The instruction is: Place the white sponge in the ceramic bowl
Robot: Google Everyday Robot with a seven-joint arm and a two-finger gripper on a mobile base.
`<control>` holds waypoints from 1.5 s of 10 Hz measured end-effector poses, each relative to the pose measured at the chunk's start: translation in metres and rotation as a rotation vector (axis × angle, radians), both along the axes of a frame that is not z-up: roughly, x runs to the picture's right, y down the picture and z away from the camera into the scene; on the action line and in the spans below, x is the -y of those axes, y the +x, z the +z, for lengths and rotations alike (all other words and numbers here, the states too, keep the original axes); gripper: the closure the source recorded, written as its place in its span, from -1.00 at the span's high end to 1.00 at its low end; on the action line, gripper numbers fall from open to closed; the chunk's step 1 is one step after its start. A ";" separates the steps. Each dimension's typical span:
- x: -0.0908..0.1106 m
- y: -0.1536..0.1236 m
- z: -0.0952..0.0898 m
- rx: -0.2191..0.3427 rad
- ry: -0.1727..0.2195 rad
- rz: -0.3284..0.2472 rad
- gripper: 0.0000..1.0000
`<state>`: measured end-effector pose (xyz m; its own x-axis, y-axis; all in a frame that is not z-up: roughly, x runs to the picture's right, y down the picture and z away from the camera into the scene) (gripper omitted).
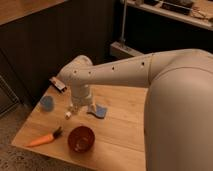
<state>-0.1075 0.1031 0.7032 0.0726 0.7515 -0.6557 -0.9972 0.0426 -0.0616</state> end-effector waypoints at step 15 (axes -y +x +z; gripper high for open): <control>0.047 0.014 0.013 0.021 0.090 -0.028 0.30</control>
<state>-0.0937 0.0564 0.7160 0.1079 0.8051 -0.5833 -0.9940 0.0771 -0.0775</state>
